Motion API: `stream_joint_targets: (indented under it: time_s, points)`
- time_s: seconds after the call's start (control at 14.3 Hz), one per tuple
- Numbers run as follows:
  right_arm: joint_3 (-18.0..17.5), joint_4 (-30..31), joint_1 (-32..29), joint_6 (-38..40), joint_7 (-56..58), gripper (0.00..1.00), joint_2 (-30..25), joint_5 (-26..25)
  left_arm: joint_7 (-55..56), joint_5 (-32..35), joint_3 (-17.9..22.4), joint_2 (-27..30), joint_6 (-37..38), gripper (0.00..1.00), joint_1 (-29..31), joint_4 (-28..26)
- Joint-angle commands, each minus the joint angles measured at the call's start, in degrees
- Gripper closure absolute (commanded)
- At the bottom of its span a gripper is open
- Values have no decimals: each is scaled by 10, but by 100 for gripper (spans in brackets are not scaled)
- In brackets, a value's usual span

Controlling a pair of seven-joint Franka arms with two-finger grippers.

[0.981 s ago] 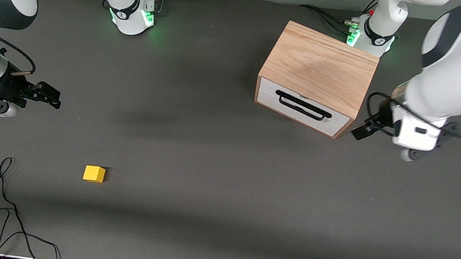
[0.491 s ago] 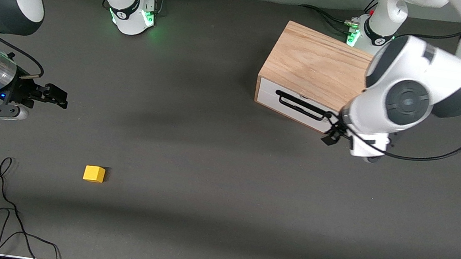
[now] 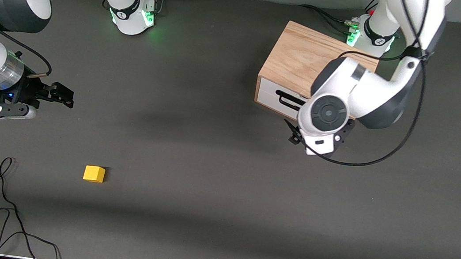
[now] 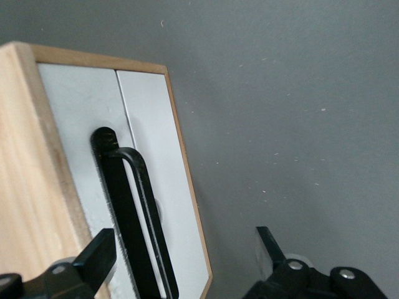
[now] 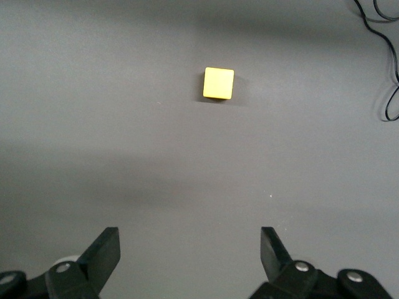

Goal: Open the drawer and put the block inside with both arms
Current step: 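Move the left gripper to the black drawer handle and grasp it, then pull the drawer open with the left gripper while the right gripper approaches the cube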

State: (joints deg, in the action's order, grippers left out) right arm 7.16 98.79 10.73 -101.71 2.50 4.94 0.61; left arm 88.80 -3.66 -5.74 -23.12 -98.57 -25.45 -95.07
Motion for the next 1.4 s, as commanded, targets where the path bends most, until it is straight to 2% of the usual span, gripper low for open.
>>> stream_joint_targets:
  time_s: [0.0, 0.35, 0.56, 1.33]
  points:
    - [6, -4, 2, 1, -6, 0, -4, 9, 10, -6, 2, 11, -11, 1, -6, -41]
    - [14, -4, -3, -26, -3, 0, 2, 8, -6, -40, 1, 3, -3, 1, 4, -64]
    - [14, -3, -3, -47, 3, 0, 5, 8, -70, -85, 2, -5, 1, 1, 25, -65]
    - [15, -1, 0, -48, 3, 0, 9, 8, -58, -84, 2, -48, -46, 2, 18, -57]
